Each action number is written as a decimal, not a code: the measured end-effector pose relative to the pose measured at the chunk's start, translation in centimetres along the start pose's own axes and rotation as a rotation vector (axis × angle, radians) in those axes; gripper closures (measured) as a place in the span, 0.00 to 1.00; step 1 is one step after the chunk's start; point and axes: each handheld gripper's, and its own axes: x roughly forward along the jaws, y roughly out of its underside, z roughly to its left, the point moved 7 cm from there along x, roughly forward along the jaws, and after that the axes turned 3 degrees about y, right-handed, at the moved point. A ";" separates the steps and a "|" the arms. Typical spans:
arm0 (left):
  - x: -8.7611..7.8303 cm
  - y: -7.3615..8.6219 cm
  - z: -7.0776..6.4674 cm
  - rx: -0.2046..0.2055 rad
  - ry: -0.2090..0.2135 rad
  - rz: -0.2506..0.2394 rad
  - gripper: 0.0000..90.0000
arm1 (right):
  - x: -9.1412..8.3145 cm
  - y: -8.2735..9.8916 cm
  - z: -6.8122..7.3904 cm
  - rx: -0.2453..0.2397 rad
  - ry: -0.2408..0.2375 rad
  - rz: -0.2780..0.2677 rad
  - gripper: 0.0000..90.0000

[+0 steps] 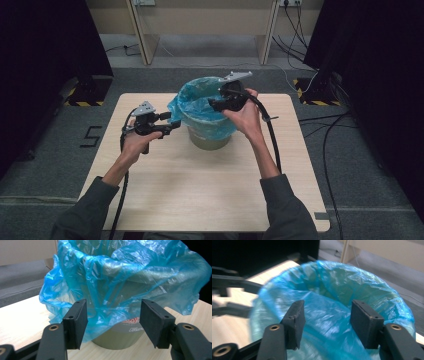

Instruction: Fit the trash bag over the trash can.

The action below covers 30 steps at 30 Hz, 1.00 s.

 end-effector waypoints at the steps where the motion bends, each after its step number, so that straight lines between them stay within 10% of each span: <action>1: 0.0 0.0 0.0 0.000 0.000 0.000 0.43 | 0.0 0.0 0.0 0.000 0.000 0.000 0.52; 7: -1.3 1.1 -0.5 0.026 -0.005 0.012 0.40 | 3.5 2.3 -0.5 -0.017 0.001 0.196 0.54; 20: -3.9 6.7 -0.3 0.061 -0.055 0.078 0.38 | 1.1 -0.6 -0.2 0.033 0.011 0.070 0.46; 30: -5.2 12.4 1.4 0.003 -0.094 0.163 0.37 | 5.2 -0.8 0.4 0.055 -0.005 0.196 0.50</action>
